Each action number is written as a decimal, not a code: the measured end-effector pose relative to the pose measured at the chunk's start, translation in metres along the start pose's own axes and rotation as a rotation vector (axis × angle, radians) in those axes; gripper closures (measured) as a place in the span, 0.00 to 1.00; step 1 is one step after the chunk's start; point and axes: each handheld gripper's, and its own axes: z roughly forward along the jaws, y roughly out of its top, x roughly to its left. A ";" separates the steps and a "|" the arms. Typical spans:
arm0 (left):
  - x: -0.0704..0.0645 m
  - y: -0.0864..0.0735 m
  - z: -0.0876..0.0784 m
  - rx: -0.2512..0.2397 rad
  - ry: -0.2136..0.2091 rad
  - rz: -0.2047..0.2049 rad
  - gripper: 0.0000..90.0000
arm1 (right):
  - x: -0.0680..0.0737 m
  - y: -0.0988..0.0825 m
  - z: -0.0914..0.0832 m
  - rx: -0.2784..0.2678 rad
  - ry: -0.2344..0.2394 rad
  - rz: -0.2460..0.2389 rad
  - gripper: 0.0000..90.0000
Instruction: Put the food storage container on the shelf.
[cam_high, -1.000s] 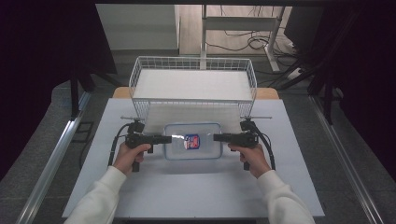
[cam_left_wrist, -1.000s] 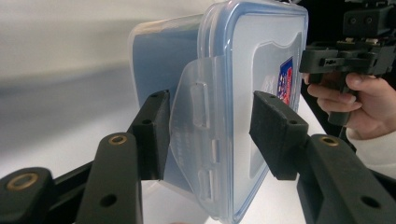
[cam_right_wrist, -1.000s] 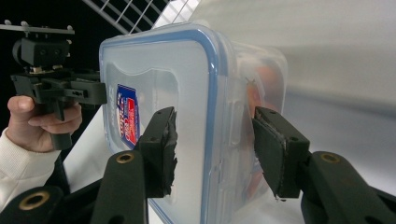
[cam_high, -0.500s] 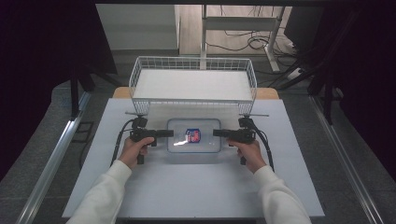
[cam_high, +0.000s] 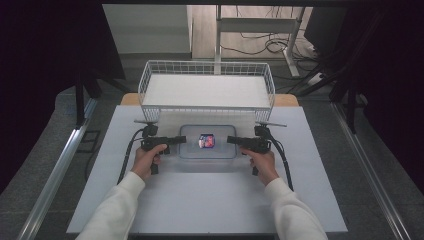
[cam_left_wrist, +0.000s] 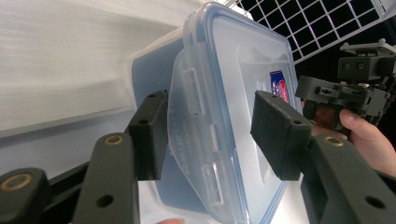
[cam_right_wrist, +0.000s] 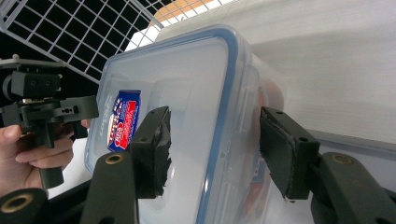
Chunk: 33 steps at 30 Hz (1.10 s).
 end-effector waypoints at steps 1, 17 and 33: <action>0.000 0.000 0.000 -0.003 0.001 0.001 0.53 | 0.000 0.000 0.001 -0.002 -0.001 0.002 0.49; -0.037 -0.010 -0.030 0.002 0.159 0.232 0.32 | 0.026 -0.009 -0.028 -0.037 -0.138 -0.218 0.41; -0.074 -0.083 -0.066 0.091 0.319 0.444 0.30 | 0.065 -0.069 -0.059 0.075 -0.216 -0.503 0.55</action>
